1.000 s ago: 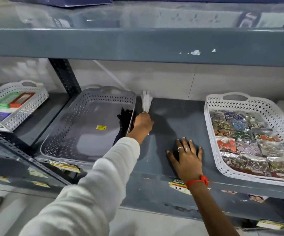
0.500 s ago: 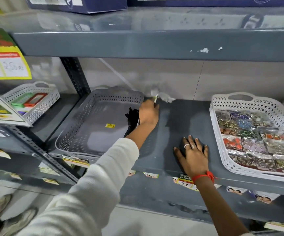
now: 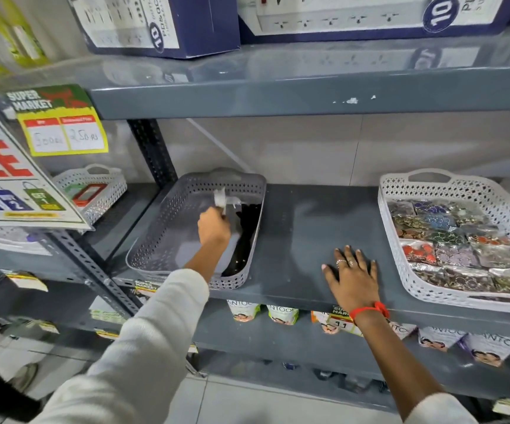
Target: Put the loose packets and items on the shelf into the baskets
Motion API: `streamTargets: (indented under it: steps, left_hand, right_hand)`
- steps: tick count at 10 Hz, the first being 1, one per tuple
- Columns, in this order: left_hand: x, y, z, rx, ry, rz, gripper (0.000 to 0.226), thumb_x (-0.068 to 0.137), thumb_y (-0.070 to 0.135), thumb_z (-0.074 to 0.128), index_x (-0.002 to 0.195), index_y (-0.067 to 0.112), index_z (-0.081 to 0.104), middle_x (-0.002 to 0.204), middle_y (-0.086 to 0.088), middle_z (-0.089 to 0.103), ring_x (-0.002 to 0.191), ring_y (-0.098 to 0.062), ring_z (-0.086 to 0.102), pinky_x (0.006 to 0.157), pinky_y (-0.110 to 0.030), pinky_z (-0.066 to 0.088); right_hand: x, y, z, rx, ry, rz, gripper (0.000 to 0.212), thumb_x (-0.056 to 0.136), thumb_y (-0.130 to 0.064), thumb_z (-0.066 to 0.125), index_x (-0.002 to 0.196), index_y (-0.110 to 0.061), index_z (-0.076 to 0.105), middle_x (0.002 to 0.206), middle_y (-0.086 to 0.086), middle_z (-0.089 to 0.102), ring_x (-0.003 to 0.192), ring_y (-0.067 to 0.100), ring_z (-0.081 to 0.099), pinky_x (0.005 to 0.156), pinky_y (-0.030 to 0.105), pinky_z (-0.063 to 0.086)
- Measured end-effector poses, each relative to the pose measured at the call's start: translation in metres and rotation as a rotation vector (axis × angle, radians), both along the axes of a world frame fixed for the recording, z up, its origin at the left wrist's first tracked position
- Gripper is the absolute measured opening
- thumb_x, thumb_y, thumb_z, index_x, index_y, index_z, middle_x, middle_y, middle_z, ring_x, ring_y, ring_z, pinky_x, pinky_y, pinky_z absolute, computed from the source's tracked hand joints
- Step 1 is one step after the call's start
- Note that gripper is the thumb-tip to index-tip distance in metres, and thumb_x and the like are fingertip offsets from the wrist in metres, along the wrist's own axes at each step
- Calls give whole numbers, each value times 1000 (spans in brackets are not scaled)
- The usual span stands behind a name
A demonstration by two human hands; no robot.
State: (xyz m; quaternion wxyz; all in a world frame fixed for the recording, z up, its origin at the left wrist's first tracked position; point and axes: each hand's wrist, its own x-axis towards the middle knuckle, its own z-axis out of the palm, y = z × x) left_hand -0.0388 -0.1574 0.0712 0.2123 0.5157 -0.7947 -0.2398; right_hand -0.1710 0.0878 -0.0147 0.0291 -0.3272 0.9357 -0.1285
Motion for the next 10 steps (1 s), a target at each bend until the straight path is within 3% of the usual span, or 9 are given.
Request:
streamTargets:
  steps: [1, 4, 5, 7, 9, 10]
  left_hand:
    - [5, -1, -18, 87, -210, -90, 20, 88, -1, 49, 99, -9, 64, 106, -30, 65, 102, -44, 60, 84, -45, 48]
    - [12, 8, -18, 92, -318, -223, 20, 87, 11, 59, 96, -4, 68, 100, -24, 68, 98, -39, 61, 81, -39, 50]
    - [15, 17, -19, 95, -297, -250, 21, 89, 10, 55, 96, -5, 68, 101, -27, 67, 100, -41, 60, 80, -40, 48]
    - [19, 30, -18, 210, -156, -249, 43, 99, 23, 40, 94, -16, 58, 102, -37, 62, 97, -46, 59, 81, -45, 45]
    - [23, 60, 6, -25, 57, -209, 41, 99, 28, 38, 133, 6, 46, 108, -31, 65, 104, -46, 58, 86, -46, 46]
    - [19, 80, 18, -96, 127, -247, 45, 99, 27, 37, 141, 10, 36, 139, -21, 48, 131, -42, 37, 111, -49, 29]
  right_hand:
    - [-1, 1, -1, -2, -2, 4, 58, 94, -49, 35, 145, -21, 36, 158, 3, 27, 148, 25, 16, 120, 51, 9]
    - [0, 0, 1, 12, 8, 7, 58, 94, -48, 34, 144, -19, 36, 157, 5, 28, 147, 27, 17, 119, 53, 10]
    - [1, 0, 2, 30, 13, 13, 58, 95, -47, 34, 145, -18, 35, 157, 5, 28, 147, 27, 17, 119, 53, 11]
    - [2, 1, 12, 87, -27, 42, 60, 96, -48, 30, 147, -17, 29, 159, 7, 23, 147, 29, 14, 119, 55, 10]
    - [3, 15, 42, -45, -2, 67, 65, 95, -50, 32, 150, -16, 21, 159, 13, 19, 148, 28, 13, 118, 53, 17]
    - [8, 19, 66, -92, 107, 88, 65, 95, -51, 31, 150, -17, 19, 159, 14, 18, 148, 29, 14, 117, 53, 20]
